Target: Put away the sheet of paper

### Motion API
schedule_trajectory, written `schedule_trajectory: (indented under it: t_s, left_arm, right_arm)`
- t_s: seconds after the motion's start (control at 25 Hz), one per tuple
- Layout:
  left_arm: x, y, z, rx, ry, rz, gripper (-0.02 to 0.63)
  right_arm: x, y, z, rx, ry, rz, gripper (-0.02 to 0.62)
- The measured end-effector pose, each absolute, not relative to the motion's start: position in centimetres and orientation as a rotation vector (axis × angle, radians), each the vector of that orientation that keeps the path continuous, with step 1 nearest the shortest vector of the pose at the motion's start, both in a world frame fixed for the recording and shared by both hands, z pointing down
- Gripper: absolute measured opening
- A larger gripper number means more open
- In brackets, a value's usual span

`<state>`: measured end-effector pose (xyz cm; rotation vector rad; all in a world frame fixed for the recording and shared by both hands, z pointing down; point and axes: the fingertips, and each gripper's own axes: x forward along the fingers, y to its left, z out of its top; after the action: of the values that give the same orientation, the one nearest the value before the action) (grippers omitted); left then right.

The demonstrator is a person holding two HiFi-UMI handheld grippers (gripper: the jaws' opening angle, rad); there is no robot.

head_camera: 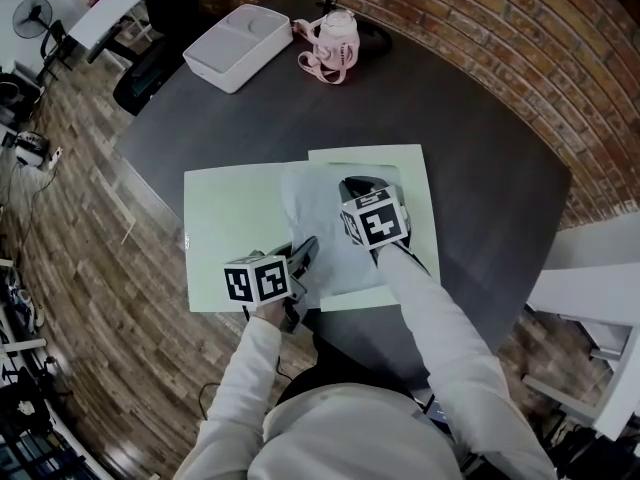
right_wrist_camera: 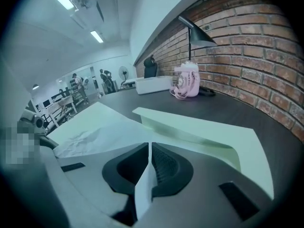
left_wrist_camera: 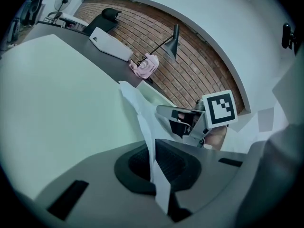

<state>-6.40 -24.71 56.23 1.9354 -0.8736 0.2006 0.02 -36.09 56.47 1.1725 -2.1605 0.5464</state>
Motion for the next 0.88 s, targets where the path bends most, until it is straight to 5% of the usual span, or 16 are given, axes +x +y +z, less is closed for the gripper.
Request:
schedule_trajectory:
  t_s: [0.88]
  left_arm:
    - [-2.9, -24.8, 55.6, 1.968, -0.873, 0.230, 0.017]
  right_arm:
    - [3.9, -29.7, 43.3, 1.385, -2.439, 0.498, 0.029]
